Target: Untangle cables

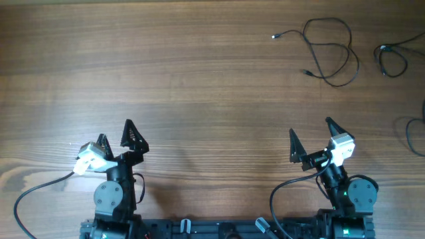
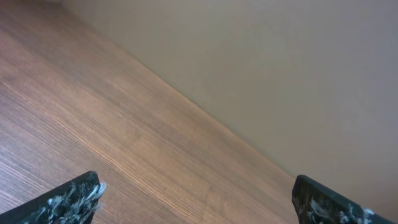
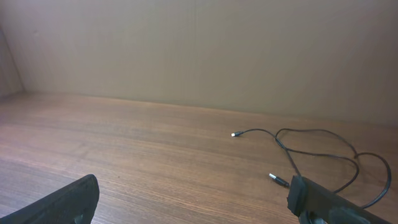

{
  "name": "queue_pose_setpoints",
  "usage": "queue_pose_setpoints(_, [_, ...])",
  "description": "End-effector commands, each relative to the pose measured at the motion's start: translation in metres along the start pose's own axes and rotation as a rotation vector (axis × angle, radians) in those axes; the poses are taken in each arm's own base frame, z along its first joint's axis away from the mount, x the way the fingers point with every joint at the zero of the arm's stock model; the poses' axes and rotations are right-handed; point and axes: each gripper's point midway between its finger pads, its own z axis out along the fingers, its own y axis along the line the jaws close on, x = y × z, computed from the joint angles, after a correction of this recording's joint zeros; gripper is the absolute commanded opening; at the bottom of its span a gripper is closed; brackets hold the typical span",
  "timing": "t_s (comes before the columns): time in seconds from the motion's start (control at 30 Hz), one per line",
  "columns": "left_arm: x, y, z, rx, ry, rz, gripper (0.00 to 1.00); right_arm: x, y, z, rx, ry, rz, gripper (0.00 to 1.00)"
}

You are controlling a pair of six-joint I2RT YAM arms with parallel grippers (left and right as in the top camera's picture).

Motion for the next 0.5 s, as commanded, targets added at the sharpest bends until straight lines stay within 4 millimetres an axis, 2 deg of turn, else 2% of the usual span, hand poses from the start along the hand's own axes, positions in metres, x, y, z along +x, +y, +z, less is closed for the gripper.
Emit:
queue_pose_setpoints(0.0, [0.002, 0.006, 0.002, -0.02, -0.007, 0.035, 1.0, -0.003, -0.001, 0.0, 0.011, -0.014, -0.002, 1.0])
queue_pose_setpoints(0.17, [-0.004, -0.001, 0.001, 0.011, -0.03, 0.149, 1.0, -0.003, -0.001, 0.0, 0.011, -0.014, -0.002, 1.0])
queue_pose_setpoints(0.3, [-0.001, -0.012, 0.001, 0.069, -0.013, 0.169, 1.0, -0.003, -0.001, 0.0, 0.011, -0.014, -0.002, 1.0])
queue_pose_setpoints(0.47, [0.002, -0.011, 0.002, 0.068, -0.006, 0.172, 1.0, -0.003, -0.001, 0.0, 0.011, -0.014, -0.002, 1.0])
